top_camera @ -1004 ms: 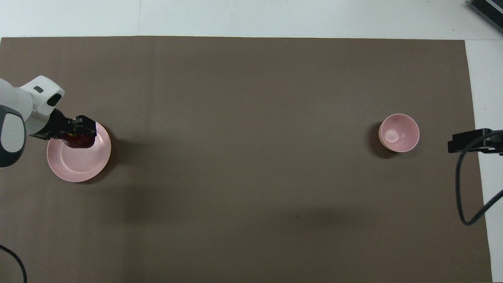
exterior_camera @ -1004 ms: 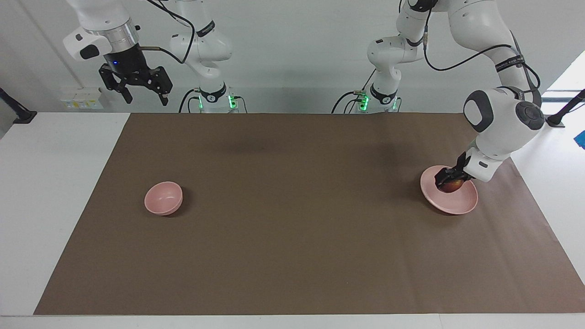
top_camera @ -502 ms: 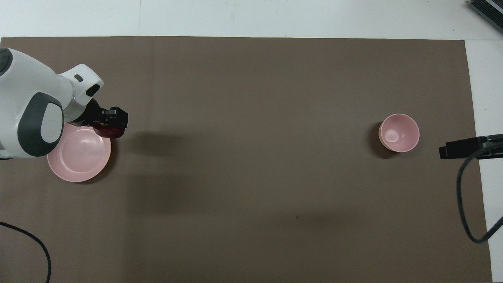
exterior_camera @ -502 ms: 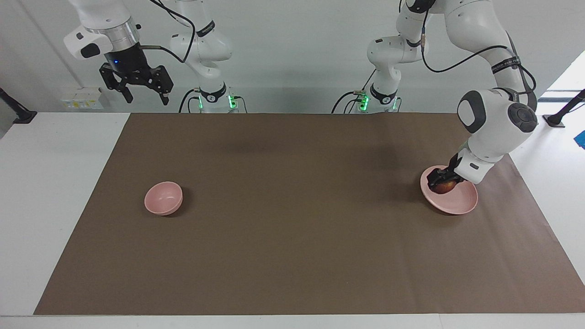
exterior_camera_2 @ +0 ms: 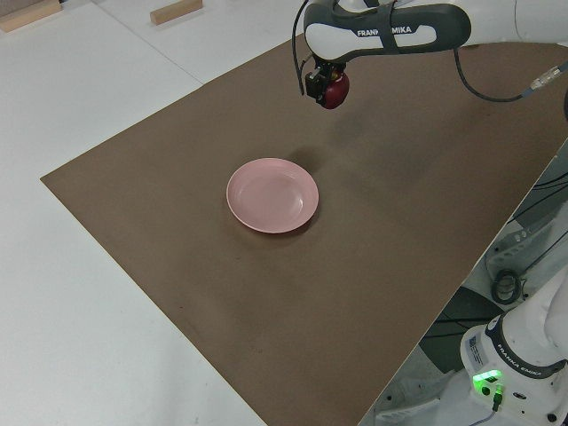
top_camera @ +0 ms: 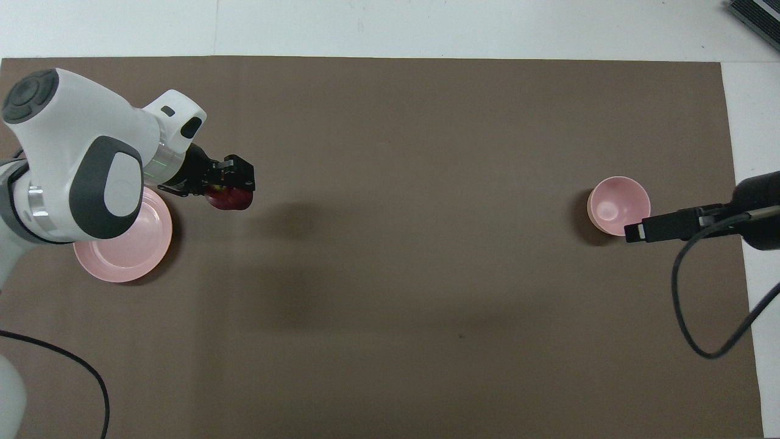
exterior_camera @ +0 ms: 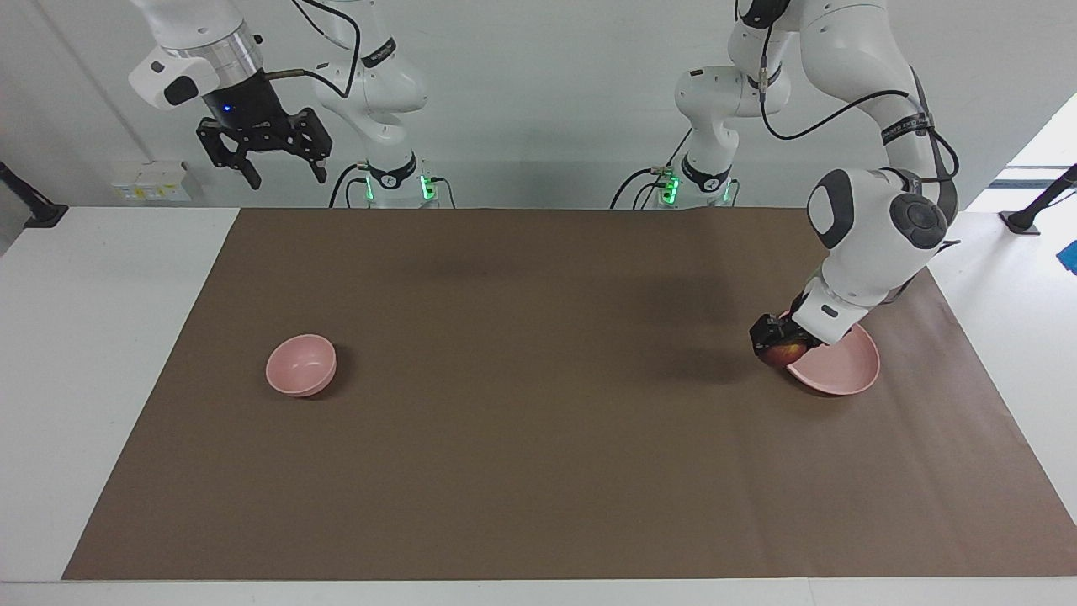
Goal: Move apple from plate to bowl
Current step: 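Lift the apple with the left gripper while the right gripper reaches toward it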
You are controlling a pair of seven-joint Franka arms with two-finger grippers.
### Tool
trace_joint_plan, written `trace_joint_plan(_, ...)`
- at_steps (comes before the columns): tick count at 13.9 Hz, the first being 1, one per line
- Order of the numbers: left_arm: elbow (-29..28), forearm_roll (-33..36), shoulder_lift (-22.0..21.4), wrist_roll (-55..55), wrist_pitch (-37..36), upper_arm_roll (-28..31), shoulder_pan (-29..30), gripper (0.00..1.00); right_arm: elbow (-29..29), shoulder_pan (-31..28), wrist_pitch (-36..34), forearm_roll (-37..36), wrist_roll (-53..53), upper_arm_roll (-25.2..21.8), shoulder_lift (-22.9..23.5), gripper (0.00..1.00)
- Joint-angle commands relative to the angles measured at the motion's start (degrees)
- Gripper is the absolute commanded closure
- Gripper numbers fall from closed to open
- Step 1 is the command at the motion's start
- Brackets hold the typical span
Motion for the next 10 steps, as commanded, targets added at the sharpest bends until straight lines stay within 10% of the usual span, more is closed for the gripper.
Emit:
trace_joint_plan(1, 2.36, -8.38, 0.84, -6.60, -1.09, 0.35, -3.71, 1.00, -2.77, -0.62, 2.75, 7.19, -4.57, 0.28, 1.00, 0.00)
trace_joint_plan(10, 5.44, -39.95, 2.16, -29.31, 0.93, -4.04, -7.06, 1.00, -3.82, -1.06, 1.53, 25.22, -9.14, 0.28, 5.04, 0.00)
